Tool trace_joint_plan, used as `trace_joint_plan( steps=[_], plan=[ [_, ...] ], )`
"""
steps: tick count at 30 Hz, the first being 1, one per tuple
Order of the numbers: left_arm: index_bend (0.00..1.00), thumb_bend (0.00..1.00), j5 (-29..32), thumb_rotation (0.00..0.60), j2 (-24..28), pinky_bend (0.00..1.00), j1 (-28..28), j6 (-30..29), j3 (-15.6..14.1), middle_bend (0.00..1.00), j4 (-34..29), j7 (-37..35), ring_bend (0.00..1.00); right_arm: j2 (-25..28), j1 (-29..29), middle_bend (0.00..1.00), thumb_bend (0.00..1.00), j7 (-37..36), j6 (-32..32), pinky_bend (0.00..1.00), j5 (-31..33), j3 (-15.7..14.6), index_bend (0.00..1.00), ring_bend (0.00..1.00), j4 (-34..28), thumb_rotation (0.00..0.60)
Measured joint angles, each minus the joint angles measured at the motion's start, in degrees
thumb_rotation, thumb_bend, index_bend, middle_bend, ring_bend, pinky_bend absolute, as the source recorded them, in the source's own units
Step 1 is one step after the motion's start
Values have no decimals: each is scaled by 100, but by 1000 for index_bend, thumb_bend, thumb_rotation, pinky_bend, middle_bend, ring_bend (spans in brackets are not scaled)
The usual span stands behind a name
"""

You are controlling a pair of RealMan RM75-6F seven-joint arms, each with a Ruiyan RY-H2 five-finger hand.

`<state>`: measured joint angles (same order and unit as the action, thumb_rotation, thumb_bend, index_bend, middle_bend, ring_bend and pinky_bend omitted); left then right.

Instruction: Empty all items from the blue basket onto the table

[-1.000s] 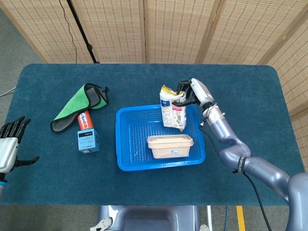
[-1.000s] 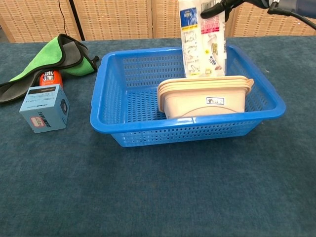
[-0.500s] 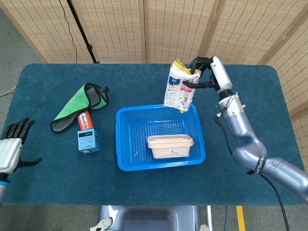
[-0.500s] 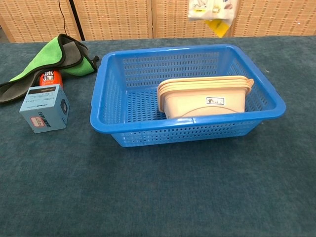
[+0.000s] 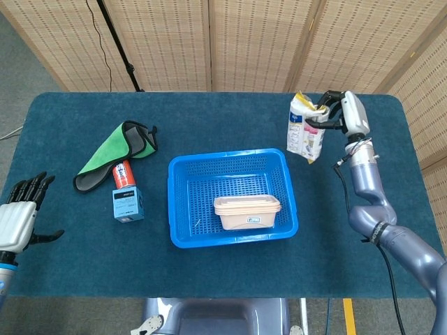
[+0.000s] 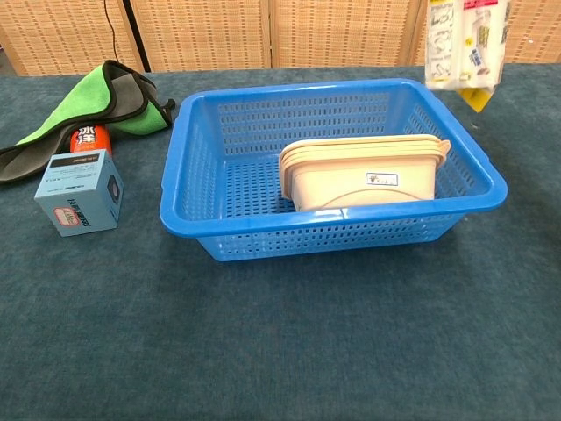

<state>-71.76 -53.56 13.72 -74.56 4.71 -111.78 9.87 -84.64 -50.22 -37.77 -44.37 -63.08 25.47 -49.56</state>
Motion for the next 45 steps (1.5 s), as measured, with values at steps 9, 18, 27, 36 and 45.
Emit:
trace_joint_plan(
  steps=[9,18,27,36,45],
  plan=[
    [0,21,122,600,3,0,29,71,37,0,57,-28,0,366,19,0,0,-933,3,0,-1239,-452,0,0,-526,600],
    [0,21,126,600,16,0,58,146,42,0,84,-75,0,1338,321,0,0,-644,-616,0,-1753,-676,0,0,-2527,600],
    [0,22,105,600,18,0,60,164,22,0,93,-70,0,2115,458,0,0,1079,-280,0,-1799,-1168,0,0,-4516,600],
    [0,21,112,600,7,0,66,162,24,0,113,-44,0,1661,293,0,0,2478,193,0,-1394,-1549,0,0,-4821,600],
    [0,21,131,600,24,0,63,177,33,0,134,-106,0,1076,137,2,0,3031,216,38,-1036,-1582,57,0,-4452,600]
  ],
)
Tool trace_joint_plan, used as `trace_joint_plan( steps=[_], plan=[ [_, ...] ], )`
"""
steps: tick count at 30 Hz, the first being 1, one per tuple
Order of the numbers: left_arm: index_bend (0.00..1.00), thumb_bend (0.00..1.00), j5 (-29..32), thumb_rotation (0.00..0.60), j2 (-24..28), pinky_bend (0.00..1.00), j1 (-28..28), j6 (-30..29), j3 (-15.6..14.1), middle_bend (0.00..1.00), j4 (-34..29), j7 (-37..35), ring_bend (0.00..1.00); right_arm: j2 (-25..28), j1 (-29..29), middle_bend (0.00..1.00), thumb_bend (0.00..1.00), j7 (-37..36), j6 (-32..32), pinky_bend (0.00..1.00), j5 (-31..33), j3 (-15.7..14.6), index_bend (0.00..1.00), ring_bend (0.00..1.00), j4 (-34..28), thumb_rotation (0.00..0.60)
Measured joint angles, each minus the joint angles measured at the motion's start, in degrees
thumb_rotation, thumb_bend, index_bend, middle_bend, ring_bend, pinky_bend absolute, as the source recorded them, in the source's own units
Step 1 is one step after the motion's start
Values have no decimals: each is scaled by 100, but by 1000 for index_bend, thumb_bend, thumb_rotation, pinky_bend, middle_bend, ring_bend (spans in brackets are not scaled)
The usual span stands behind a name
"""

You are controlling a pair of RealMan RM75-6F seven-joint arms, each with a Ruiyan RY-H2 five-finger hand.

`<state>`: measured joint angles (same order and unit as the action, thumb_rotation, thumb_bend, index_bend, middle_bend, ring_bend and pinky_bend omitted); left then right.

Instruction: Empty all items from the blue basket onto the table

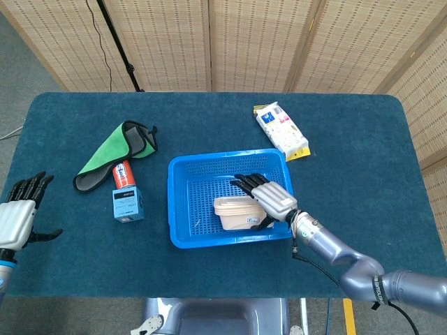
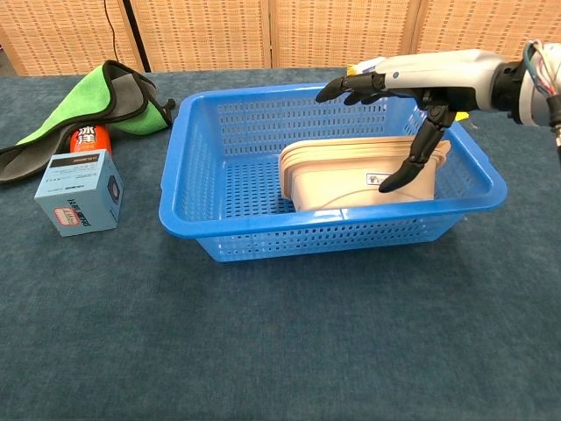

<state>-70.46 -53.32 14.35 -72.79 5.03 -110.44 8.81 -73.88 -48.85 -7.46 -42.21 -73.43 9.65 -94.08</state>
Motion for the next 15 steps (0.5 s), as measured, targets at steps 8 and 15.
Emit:
trace_joint_plan(
  steps=[8,15],
  plan=[
    [0,21,7,600,-11,0,5,8,1,0,12,9,0,-112,1,185,68,216,-124,226,118,21,262,164,73,600],
    [0,21,7,600,-21,0,-1,-12,0,0,5,24,0,-93,-35,316,504,168,21,424,165,6,405,285,108,600]
  ],
)
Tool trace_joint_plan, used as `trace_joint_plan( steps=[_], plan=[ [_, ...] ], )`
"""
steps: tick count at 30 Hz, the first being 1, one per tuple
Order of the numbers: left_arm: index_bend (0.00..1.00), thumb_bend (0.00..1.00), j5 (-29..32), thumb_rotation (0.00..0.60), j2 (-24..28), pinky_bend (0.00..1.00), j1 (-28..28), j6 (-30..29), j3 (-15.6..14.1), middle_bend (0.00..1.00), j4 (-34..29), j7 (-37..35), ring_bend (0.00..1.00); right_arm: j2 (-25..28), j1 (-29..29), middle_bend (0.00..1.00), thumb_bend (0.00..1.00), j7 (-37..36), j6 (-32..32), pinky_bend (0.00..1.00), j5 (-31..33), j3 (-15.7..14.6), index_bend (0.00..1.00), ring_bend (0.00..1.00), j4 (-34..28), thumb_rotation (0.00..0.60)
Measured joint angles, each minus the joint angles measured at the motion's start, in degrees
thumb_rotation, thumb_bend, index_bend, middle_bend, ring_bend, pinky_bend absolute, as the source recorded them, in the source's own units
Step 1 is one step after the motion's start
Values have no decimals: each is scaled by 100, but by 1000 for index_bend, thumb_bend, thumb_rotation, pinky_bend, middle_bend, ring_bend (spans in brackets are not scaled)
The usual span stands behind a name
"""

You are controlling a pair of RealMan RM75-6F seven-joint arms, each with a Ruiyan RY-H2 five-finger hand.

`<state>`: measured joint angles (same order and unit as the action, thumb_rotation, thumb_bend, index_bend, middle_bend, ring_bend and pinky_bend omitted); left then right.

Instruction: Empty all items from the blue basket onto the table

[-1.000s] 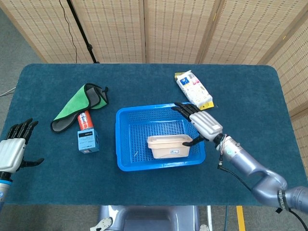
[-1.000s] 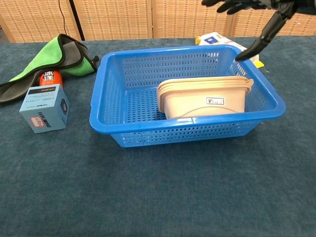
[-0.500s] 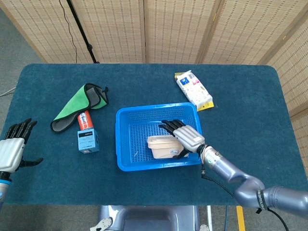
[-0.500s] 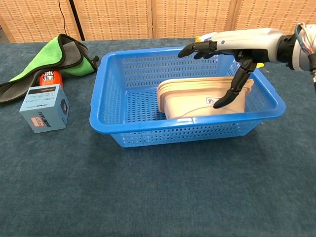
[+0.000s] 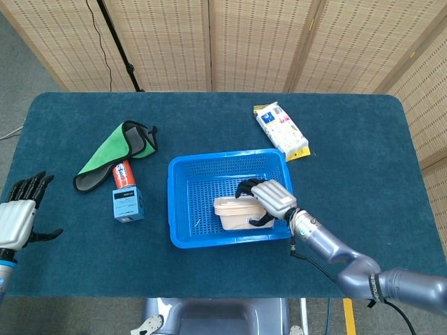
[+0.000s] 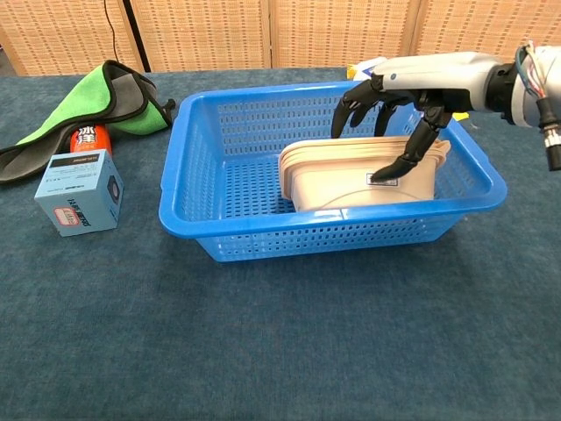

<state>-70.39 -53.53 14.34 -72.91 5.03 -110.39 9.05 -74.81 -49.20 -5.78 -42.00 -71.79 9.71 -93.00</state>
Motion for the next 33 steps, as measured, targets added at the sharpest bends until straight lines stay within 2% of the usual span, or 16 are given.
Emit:
trace_joint_plan(
  steps=[8,11,20,26,28,33],
  plan=[
    [0,21,-24,600,2,0,-11,-12,-9,0,-5,-6,0,-99,13,466,804,-38,-116,608,-227,-33,566,424,153,600],
    [0,21,-28,600,2,0,-13,-15,-9,0,-6,-11,0,-115,38,488,851,-106,-212,627,-353,-32,589,442,155,600],
    [0,21,-31,600,3,0,-14,-13,-7,0,-4,-21,0,15,156,501,905,-299,-869,628,-768,145,603,451,-9,600],
    [0,21,-45,600,4,0,-12,-5,-14,0,-6,-19,0,291,294,500,909,-416,-1643,628,-872,610,596,452,-130,600],
    [0,22,-61,600,2,0,-16,-11,-20,0,-12,-17,0,365,327,500,912,-322,-1893,628,-831,811,598,452,-26,600],
    [0,21,-80,600,-25,0,-8,-7,-40,0,-11,74,0,350,356,500,919,-78,-2128,628,-631,1004,602,453,683,600]
  ],
)
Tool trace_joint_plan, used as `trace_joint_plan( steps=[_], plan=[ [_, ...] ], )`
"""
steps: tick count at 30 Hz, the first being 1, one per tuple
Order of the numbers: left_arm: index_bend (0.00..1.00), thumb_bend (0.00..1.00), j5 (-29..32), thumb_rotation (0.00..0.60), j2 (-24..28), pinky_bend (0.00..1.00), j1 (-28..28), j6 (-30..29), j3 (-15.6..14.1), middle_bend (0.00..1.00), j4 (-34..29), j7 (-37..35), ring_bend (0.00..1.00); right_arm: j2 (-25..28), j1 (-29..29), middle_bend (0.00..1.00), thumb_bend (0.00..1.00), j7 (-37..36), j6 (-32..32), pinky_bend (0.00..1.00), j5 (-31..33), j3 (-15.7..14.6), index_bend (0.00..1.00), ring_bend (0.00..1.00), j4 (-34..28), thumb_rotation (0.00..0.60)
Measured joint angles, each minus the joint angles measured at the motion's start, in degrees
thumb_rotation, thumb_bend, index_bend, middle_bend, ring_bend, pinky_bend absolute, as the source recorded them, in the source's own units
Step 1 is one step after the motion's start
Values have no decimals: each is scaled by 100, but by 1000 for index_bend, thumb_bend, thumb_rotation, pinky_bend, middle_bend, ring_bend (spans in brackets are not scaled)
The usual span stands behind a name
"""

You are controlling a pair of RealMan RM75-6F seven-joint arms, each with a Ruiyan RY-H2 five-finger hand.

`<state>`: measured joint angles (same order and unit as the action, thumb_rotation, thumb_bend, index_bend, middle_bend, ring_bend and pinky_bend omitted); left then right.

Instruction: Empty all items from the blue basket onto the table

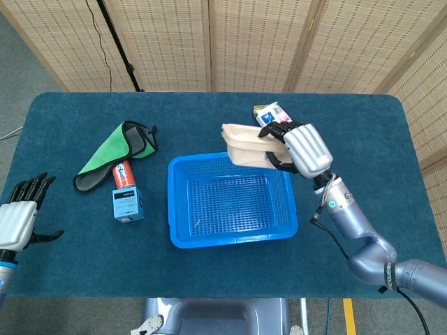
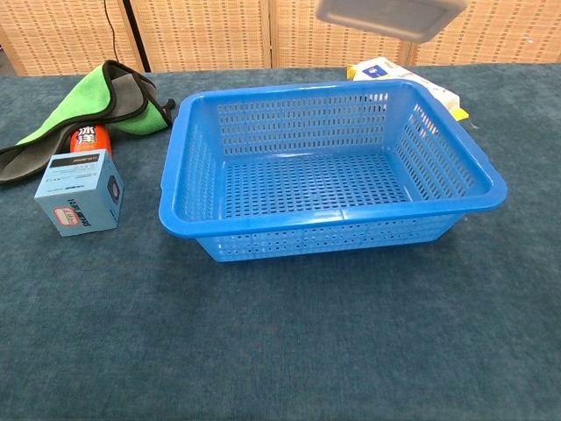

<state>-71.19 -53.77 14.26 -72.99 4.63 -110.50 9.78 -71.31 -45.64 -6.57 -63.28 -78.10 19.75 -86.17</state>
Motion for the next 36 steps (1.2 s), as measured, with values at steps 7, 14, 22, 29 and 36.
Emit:
trace_joint_plan(
  steps=[7,14,22,29,36],
  plan=[
    [0,22,17,600,-60,0,32,26,-15,0,-12,130,0,-399,-56,504,920,85,200,628,440,41,607,455,1784,600],
    [0,21,130,600,-92,0,64,77,-3,0,0,197,0,-1108,-159,504,917,-128,766,628,762,-71,609,456,3605,600],
    [0,21,156,600,-91,0,57,62,-4,0,-22,202,0,-2028,-338,203,632,-687,1401,440,833,-247,243,191,5047,600],
    [0,21,123,600,-61,0,33,35,-10,0,-26,137,0,-2092,-411,0,50,-977,1922,8,631,-513,0,0,5093,600],
    [0,22,-19,600,-36,0,-6,-18,-44,0,-50,82,0,-1994,-337,0,0,-774,1094,0,490,-452,0,0,4736,600]
  ],
)
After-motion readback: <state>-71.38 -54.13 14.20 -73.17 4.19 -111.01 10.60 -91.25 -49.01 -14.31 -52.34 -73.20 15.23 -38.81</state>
